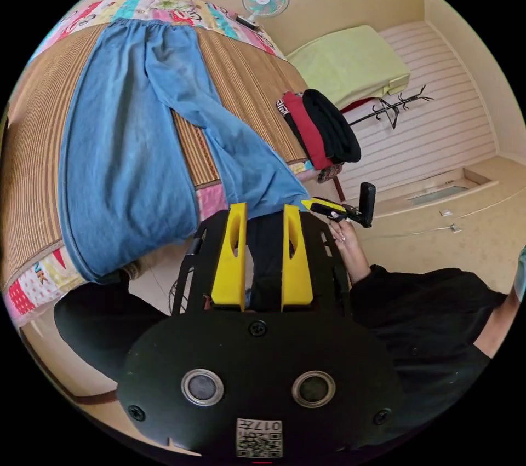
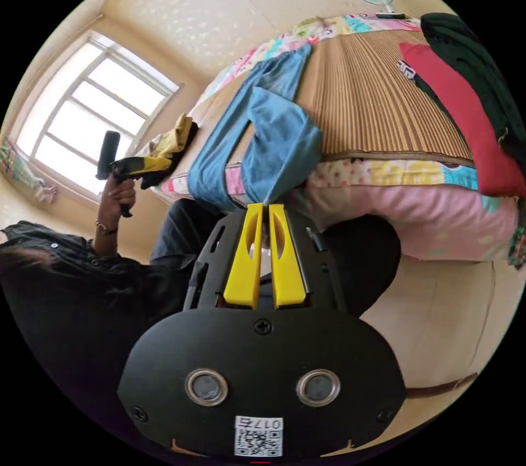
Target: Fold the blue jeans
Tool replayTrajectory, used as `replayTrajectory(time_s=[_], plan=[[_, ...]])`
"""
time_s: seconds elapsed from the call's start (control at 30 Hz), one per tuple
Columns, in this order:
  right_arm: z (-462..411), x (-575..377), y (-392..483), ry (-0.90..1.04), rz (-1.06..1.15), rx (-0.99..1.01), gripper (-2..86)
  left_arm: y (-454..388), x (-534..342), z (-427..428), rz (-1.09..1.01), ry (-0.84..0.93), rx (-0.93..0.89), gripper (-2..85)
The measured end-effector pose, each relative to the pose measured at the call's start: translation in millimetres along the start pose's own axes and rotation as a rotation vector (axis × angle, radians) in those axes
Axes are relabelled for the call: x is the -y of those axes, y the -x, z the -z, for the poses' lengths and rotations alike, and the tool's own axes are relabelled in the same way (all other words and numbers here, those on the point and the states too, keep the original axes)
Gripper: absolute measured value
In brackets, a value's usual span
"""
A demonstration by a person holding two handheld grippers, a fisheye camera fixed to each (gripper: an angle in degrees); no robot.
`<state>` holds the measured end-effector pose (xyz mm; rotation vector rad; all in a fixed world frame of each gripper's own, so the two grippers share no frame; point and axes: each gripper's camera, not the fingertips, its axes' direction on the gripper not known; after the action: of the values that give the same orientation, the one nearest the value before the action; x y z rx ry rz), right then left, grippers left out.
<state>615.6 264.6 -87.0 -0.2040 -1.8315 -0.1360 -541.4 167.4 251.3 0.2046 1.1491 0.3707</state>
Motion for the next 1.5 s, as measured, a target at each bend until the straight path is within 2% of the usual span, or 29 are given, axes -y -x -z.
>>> replayTrajectory(time_s=[0.13,0.33,0.4,0.57,0.77,0.97,1.03,1.1,1.2,1.27,1.33,1.5], plan=[[21.3,-10.7,52.7,-0.018,0.136,0.121,2.3,-49.6,16.6,-42.2,-0.074,0.126,-0.127,13.6],[-3.0,-16.6,80.1,0.065,0.228,0.19,2.1,-67.5,15.6,-89.2,-0.061,0.269,-0.063,12.7],[-15.7,-17.0,75.9,0.111,0.225,0.208,2.1,-65.6,6.1,-94.1,-0.053,0.262,-0.096,9.9],[-37.1,-11.0,66.3,0.235,0.272,0.282,2.2,-55.2,-20.8,-93.0,0.006,0.204,-0.045,5.1],[-51.4,2.5,64.4,0.283,0.31,0.332,2.3,-37.5,-43.8,-60.1,0.125,0.093,-0.046,11.5],[-92.7,-1.7,67.2,0.383,0.318,0.313,2.5,-45.7,-47.8,-51.3,0.085,0.1,0.001,13.9],[-115.3,-9.3,69.5,0.432,0.357,0.314,2.8,-42.6,-44.4,-75.7,0.062,0.168,0.043,10.9],[-134.7,-16.9,63.6,0.512,0.398,0.295,3.1,-32.1,-44.2,-93.3,0.056,0.185,0.05,1.1],[-139.5,-14.9,36.2,0.598,0.386,0.247,3.9,-13.2,-46.8,-98.5,0.094,0.178,-0.008,-0.5],[-121.0,3.7,9.4,0.552,0.356,0.198,4.8,-6.4,-47.9,-89.6,0.104,0.147,-0.044,-0.7],[-94.0,59.4,-48.6,0.416,0.237,0.142,7.3,-0.4,-46.5,-77.0,0.112,0.132,-0.063,-0.9],[-95.3,206.2,-209.9,0.056,-0.104,0.251,14.5,3.5,-47.5,-54.8,0.108,0.076,-0.073,-0.9]])
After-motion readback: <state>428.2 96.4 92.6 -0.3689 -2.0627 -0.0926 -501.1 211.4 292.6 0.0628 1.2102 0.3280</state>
